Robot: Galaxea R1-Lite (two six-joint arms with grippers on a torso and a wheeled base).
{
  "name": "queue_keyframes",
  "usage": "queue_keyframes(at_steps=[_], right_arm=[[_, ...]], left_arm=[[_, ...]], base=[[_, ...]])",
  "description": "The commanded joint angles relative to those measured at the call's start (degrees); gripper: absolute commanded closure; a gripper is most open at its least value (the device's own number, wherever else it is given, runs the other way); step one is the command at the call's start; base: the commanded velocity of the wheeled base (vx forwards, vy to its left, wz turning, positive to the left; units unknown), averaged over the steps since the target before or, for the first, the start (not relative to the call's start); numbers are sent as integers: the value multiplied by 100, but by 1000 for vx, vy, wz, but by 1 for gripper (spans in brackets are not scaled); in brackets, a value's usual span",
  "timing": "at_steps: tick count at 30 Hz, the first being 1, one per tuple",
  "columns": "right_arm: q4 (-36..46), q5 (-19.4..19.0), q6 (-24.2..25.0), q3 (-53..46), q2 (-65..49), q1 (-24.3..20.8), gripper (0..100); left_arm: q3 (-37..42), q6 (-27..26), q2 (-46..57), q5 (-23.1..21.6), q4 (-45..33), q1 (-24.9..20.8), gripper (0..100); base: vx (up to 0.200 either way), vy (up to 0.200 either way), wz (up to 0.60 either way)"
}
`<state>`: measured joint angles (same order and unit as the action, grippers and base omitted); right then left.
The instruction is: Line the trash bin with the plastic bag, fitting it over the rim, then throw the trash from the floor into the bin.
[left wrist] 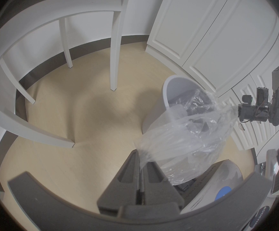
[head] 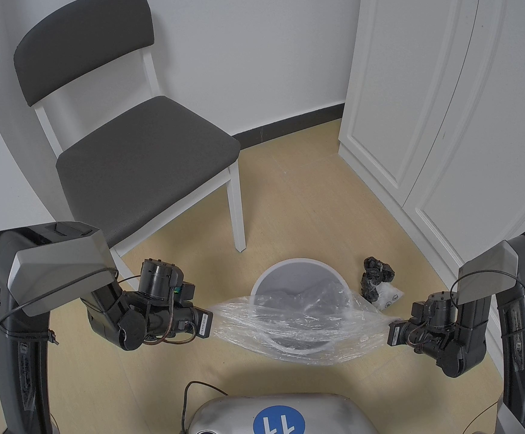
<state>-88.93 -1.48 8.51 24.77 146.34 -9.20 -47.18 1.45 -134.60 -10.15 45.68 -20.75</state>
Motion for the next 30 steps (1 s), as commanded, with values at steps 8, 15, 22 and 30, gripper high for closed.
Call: queue_keyframes(at_steps=[8,15,22,30], right_arm=[[-98,-283,37,1249,-96,-363,100],[236,-283,37,1663,106,-301,100],[623,-283,-60,1513,9,-64,100],[1062,-283,-139,1496,-114,-2,100]], left_arm=[[420,-470,425,-391,2,124,100],[394,-514,329,-417,82,106,100],[499,-523,206,-417,345,53,100],[499,-523,21,-408,433,-43,100]], base=[[0,0,0],[0,0,0],[0,0,0],[0,0,0]])
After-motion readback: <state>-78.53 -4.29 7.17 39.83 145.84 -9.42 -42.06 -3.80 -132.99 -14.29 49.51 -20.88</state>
